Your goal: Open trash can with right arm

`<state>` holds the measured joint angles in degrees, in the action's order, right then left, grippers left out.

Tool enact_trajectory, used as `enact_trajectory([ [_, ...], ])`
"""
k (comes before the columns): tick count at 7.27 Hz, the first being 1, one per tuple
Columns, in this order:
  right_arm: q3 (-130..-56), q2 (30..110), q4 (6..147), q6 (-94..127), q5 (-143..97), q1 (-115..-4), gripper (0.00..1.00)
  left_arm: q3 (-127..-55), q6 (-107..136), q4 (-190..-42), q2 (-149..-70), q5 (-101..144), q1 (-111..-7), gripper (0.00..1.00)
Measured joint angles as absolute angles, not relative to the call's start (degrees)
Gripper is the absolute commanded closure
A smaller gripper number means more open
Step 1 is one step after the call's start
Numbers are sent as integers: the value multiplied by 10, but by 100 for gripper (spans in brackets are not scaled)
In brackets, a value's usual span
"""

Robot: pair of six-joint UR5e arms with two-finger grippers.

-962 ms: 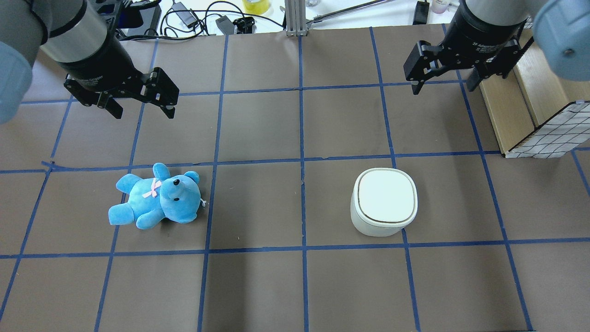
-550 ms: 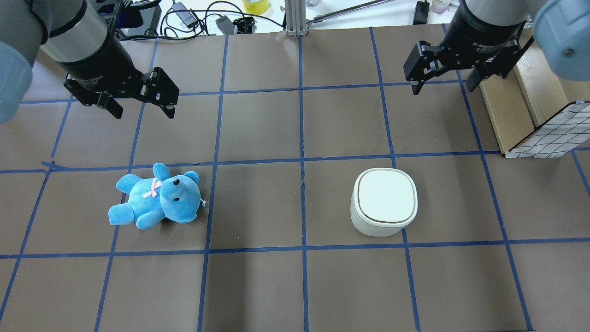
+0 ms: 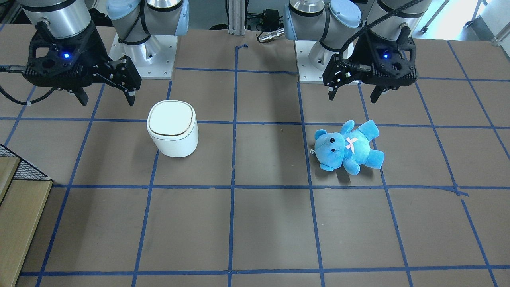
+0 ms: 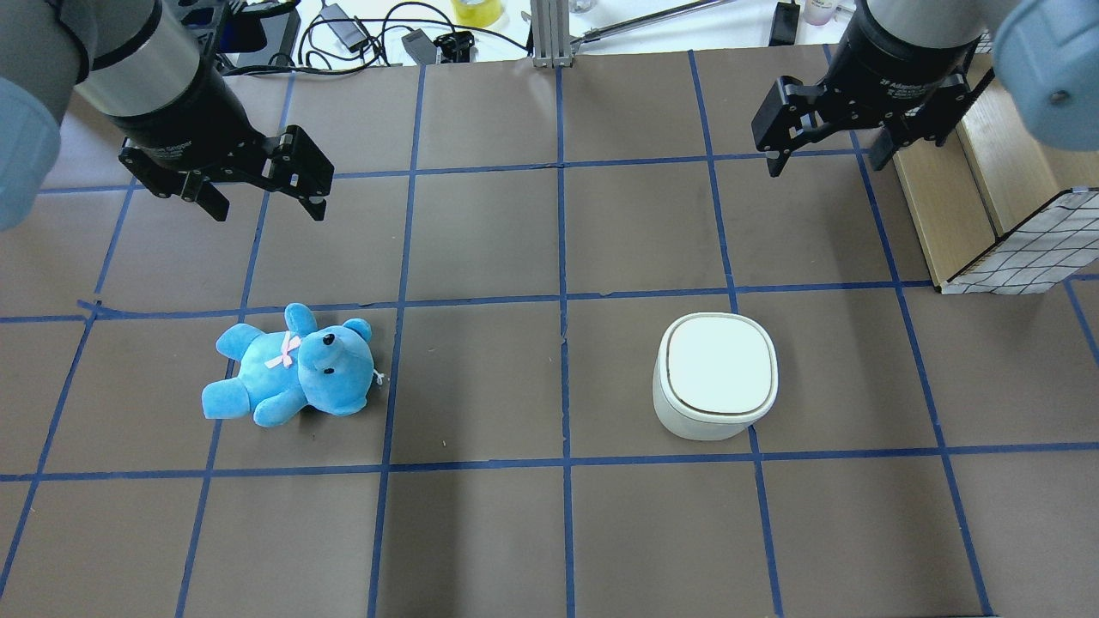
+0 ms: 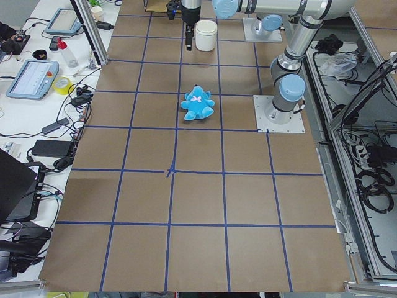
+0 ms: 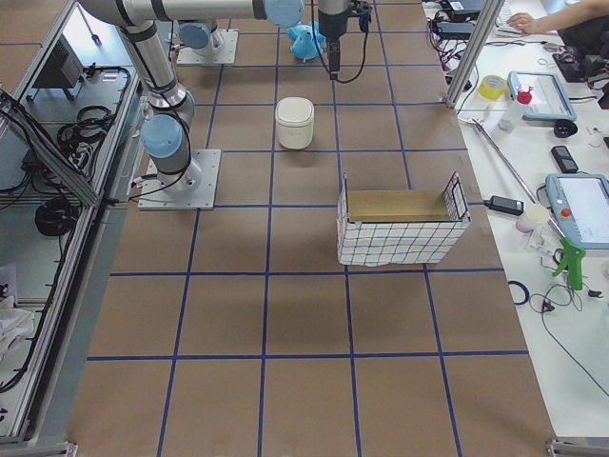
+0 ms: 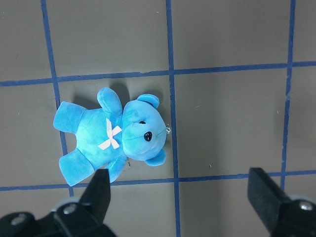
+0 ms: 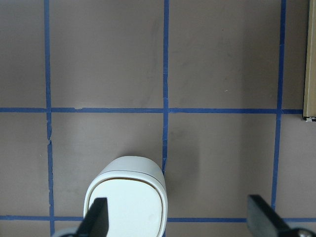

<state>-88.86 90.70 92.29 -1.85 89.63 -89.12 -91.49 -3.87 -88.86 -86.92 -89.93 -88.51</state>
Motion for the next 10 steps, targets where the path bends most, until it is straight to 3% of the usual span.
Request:
enact_trajectory([
  [1,-889,907,923,-18,896,-891,4,-915,-39,-889,-869,-899,-885,0],
  [3,-888,907,921,-15,897,-892,100,-915,-39,-889,-869,-900,-885,0],
  [10,-898,906,901,81,893,-944,100,-915,-39,-889,-869,-899,-885,0],
])
